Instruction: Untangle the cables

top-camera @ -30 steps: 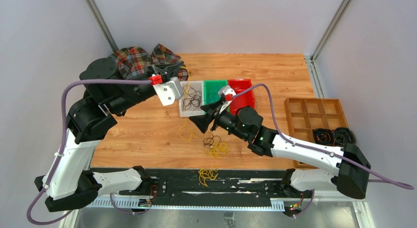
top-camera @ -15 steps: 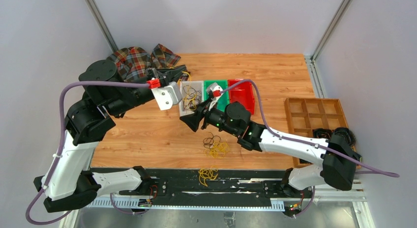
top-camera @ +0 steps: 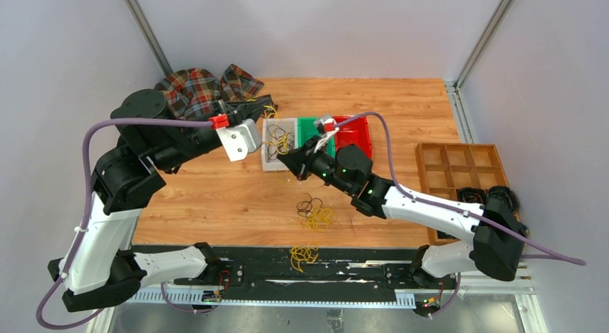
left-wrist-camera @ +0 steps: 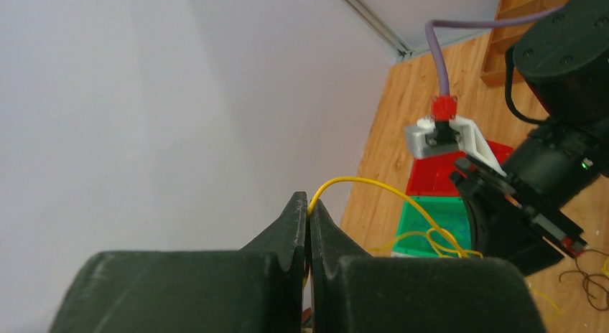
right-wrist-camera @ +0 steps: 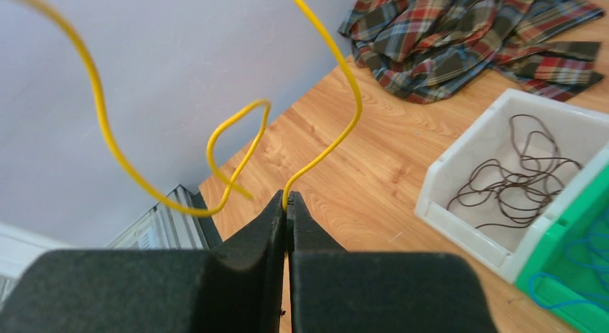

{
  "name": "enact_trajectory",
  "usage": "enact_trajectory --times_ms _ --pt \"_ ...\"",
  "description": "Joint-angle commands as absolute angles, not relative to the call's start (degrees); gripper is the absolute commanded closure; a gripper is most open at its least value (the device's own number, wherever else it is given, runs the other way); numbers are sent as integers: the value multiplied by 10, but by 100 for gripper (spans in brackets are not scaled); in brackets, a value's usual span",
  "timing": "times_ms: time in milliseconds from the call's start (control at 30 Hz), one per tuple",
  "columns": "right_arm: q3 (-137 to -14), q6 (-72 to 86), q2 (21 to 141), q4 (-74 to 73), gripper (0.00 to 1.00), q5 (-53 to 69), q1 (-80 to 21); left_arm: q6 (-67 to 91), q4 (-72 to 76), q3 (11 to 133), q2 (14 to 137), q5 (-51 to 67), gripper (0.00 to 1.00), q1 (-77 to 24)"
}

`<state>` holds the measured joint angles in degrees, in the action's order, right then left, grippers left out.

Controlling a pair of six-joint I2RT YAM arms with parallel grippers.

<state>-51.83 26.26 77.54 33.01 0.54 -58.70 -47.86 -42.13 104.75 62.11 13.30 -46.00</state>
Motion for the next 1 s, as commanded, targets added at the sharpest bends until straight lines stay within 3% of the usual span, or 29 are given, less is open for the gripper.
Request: enact_trajectory --times_ms 0,67,200,300,333,433,467,567,967 --pt "-491 289 723 358 99 -14 -554 -483 -417 1017 605 129 93 -467" --pt "-479 289 697 349 99 -17 -536 -499 -425 994 601 128 77 -467" --pt "-454 312 643 328 100 -22 -479 -513 -443 957 598 137 59 -467" --pt "-435 343 610 323 99 -13 -424 -516 -443 931 603 146 55 -473" --pt "-431 354 600 320 99 -10 -406 -518 -443 926 608 148 59 -477" --pt "-428 375 583 304 99 0 -363 -532 -442 936 647 132 92 -499" --pt "-430 374 578 298 99 4 -353 -532 -441 952 675 120 98 -505" --pt "-441 351 564 273 100 1 -345 -517 -411 1001 727 95 99 -509" --pt "-476 308 603 214 99 13 -278 -543 -180 1011 879 -42 100 -509"
